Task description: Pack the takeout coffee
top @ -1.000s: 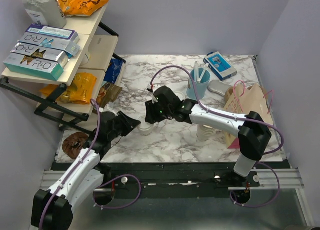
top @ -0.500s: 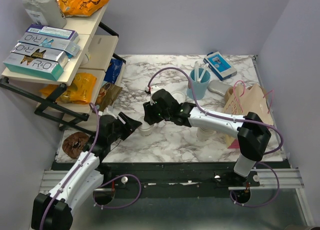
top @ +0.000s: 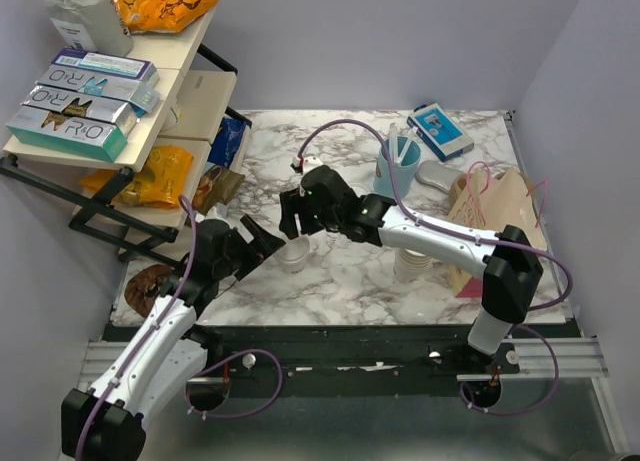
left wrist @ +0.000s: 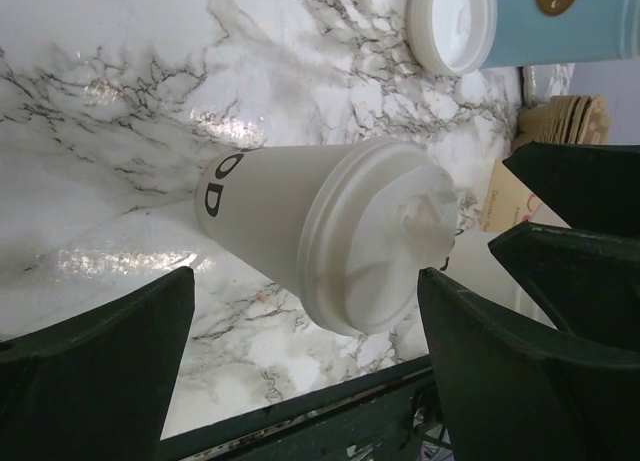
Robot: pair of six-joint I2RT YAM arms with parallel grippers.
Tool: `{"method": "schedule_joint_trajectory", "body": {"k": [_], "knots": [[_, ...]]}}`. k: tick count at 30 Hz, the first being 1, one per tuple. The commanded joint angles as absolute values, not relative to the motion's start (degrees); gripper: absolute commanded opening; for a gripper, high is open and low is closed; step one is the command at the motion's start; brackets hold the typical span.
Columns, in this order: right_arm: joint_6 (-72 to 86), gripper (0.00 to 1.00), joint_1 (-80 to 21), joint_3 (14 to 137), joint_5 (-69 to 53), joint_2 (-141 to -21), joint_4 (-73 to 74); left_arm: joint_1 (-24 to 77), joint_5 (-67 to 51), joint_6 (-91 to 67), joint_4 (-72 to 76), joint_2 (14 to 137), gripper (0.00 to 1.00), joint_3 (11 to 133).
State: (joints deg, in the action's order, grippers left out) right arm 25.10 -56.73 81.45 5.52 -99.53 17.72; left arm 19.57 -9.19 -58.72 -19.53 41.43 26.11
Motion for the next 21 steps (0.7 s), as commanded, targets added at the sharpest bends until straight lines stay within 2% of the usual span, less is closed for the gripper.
{"method": "schedule_joint_trajectory", "body": {"k": [1, 10, 21], "knots": [[26.6, 0.75, -57.1, 83.7, 10.5, -97.6, 19.6, 19.6, -6.9, -56.8, -22.7, 40.4, 0.99, 29.4], [27.4, 0.70, -57.1, 79.4, 9.3, -96.2, 19.8, 19.6, -4.9, -56.4, -22.4, 42.0, 0.98, 29.5], [27.0, 0.60, -57.0, 82.5, 7.9, -101.8, 20.0, 19.5, -6.9, -56.8, -17.7, 47.3, 0.89, 28.8]]}}
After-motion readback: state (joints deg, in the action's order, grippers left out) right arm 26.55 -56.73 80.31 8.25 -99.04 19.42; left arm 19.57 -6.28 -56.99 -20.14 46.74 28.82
